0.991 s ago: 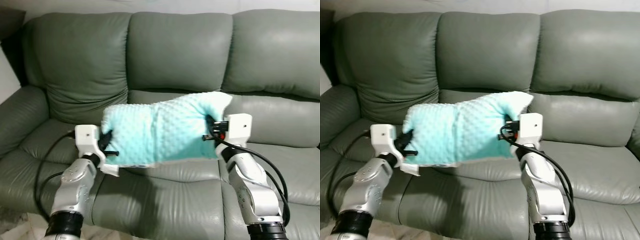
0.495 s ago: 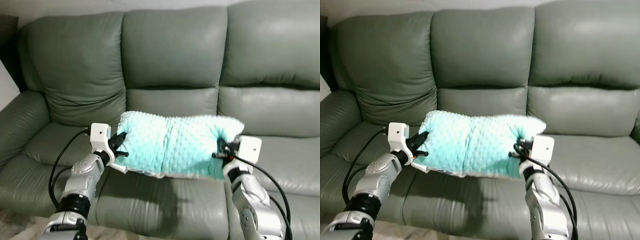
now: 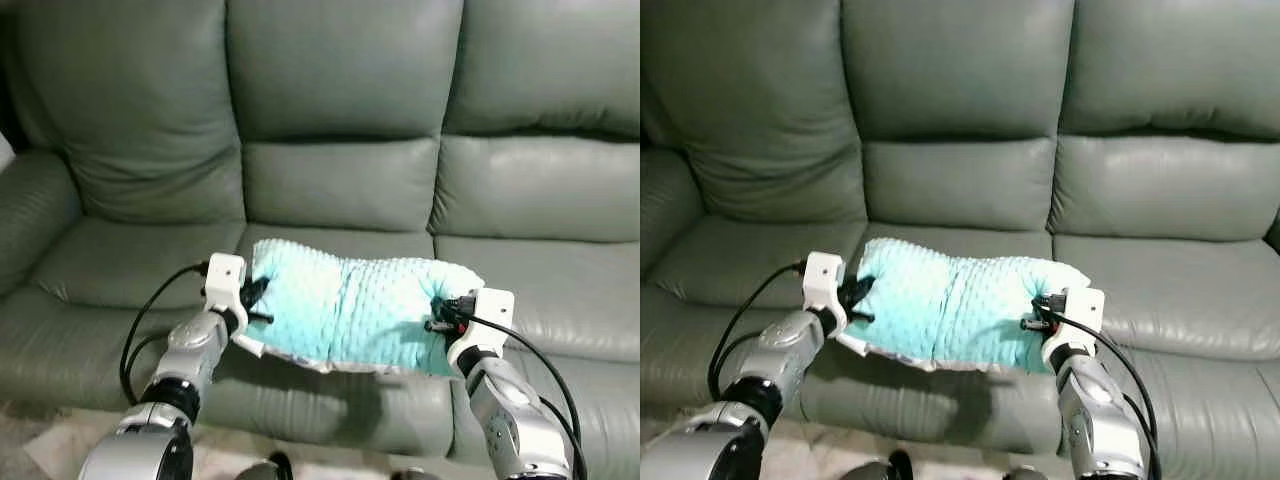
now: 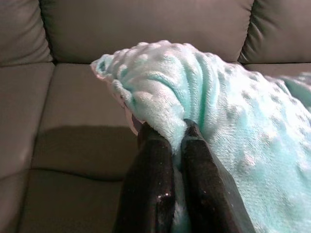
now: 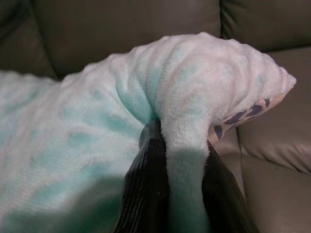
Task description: Move the pillow to the sofa
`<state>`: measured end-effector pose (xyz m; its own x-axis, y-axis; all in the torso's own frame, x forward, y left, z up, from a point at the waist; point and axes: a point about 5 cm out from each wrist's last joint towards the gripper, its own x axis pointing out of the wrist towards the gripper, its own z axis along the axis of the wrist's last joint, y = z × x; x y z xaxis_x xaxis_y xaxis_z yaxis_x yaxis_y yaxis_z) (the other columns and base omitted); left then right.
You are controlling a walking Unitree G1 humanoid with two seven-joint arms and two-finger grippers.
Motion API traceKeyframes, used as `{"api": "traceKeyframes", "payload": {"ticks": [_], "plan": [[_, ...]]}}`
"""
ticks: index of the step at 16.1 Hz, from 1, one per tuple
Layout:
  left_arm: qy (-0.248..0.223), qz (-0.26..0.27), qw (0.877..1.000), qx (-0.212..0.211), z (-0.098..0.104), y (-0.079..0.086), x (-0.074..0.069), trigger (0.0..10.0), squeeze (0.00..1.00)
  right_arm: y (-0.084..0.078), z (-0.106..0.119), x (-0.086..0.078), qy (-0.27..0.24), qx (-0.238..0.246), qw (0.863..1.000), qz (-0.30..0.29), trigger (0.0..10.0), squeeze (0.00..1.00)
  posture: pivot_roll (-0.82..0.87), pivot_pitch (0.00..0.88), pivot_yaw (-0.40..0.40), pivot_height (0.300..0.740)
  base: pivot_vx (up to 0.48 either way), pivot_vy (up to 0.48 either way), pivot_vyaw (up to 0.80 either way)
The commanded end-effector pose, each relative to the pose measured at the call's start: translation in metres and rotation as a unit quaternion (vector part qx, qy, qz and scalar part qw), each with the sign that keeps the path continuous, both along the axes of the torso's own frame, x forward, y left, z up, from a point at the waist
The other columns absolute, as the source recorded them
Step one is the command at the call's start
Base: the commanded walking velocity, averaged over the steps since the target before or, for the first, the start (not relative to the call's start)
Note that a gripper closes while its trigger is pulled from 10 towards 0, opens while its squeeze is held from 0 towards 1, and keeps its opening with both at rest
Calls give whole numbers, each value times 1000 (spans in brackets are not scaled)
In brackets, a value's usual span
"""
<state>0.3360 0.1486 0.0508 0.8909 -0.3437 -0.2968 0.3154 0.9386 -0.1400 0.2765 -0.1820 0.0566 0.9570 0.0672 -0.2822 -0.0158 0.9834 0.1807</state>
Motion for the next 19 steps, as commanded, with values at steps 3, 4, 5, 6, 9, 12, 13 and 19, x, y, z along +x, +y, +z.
{"api": "traceKeyframes", "payload": {"ticks": [3,4,5,6,9,12,13,19], "plan": [[-10,10,1000,-5,5,-7,6,10000,0,-4,-1,3,-6,-54,998,11,10000,0,-187,324,75,740,0,0,0],[-12,6,1000,2,7,-11,9,10000,0,-2,0,2,-15,-59,998,21,10000,0,-192,333,72,740,0,0,0],[-16,2,1000,5,12,-15,12,10000,0,3,1,1,-23,-66,997,35,10000,0,-200,348,64,740,0,0,0],[-22,4,1000,4,17,-19,16,10000,0,7,-1,-1,-25,-85,995,53,10000,0,-202,354,63,740,0,0,0],[-35,37,998,21,20,-16,20,10000,0,11,-11,1,-7,-77,995,68,10000,0,-197,367,57,740,0,0,0],[-46,81,995,35,21,-4,20,10000,1000,11,-10,11,-15,-67,995,72,10000,110,-191,370,55,740,0,0,0],[-49,87,994,38,22,-1,20,10000,1000,10,-9,12,-16,-70,995,71,10000,953,-190,370,54,740,0,0,0],[-66,186,977,78,21,37,16,10000,1000,5,-3,28,-41,-77,994,64,10000,1000,-174,373,47,740,0,0,0]]}}
